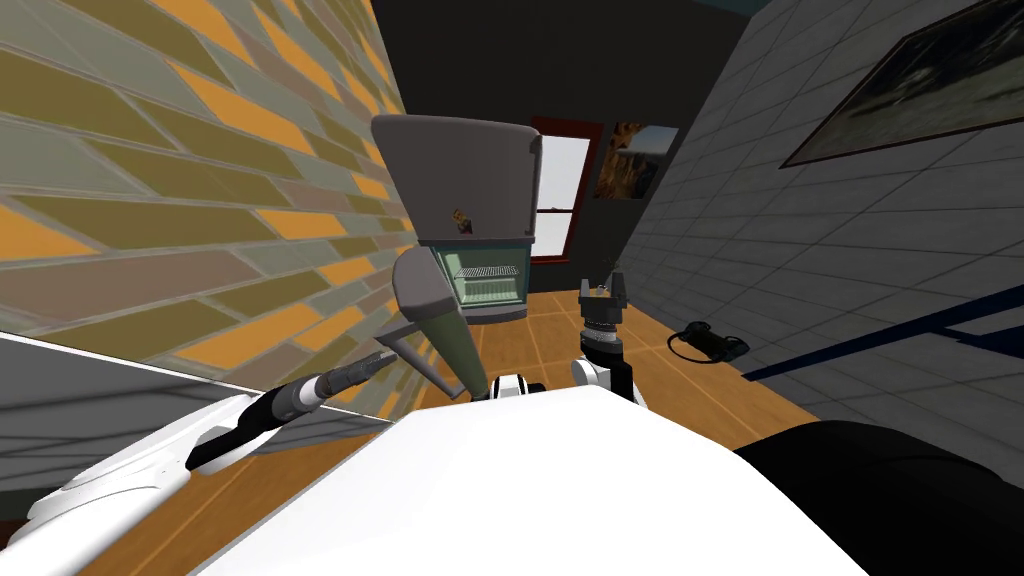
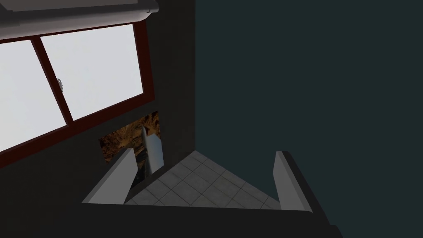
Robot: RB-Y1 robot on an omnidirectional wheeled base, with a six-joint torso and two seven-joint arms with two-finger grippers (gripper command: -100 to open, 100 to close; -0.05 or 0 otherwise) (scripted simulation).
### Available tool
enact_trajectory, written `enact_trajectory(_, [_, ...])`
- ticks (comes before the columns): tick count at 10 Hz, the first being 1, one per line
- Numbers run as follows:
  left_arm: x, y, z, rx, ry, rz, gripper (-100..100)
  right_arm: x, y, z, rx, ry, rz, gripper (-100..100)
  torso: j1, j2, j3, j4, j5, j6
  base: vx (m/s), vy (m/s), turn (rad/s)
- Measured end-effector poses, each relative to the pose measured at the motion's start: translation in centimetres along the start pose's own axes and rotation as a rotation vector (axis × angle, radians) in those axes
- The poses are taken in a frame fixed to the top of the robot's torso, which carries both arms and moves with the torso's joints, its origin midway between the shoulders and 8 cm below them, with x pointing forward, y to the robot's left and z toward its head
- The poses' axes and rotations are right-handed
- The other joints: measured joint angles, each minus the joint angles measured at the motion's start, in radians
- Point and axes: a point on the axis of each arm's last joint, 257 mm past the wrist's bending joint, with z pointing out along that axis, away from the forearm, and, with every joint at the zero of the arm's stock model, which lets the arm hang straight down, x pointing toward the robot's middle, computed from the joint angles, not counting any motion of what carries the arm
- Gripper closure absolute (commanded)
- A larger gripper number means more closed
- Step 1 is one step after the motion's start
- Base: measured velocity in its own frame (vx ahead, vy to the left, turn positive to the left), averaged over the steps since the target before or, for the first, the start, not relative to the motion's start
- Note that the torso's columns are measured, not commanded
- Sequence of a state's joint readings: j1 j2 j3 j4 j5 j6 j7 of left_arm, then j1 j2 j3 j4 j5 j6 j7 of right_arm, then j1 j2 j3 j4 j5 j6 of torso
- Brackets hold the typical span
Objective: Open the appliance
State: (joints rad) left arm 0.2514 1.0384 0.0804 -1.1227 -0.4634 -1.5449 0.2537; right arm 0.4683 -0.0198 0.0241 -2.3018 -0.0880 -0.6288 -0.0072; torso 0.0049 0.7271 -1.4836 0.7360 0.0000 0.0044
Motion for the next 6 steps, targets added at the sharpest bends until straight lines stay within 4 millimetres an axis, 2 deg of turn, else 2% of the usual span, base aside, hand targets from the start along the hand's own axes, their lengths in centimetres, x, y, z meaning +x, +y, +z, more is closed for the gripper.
enact_trajectory(1, [0.3,-0.3,0.2,0.013,0.009,0.0,100,0.0,0.0,0.0,0.0,0.0,0.0,0,-0.001,-0.002,-0.001,0.0,0.0,0.001,-0.029,0.3,-0.006])
enact_trajectory(2, [0.7,-0.8,0.4,0.03,0.022,-0.001,-100,0.0,0.0,0.0,0.0,0.0,0.0,0,0.002,-0.003,-0.002,0.0,0.0,0.001,-0.016,0.127,0.105])
enact_trajectory(4, [-1.1,-1.3,-0.1,0.039,0.031,0.002,-100,0.0,0.0,0.0,0.0,0.0,0.0,0,-0.02,0.004,0.003,0.0,-0.005,-0.003,0.014,-0.095,0.089])
enact_trajectory(6, [-2.9,-2.0,-0.7,0.045,0.04,0.0,-100,0.0,0.0,0.0,0.0,-0.001,0.001,0,-0.015,0.012,0.007,0.003,-0.005,-0.002,0.031,-0.092,0.072])
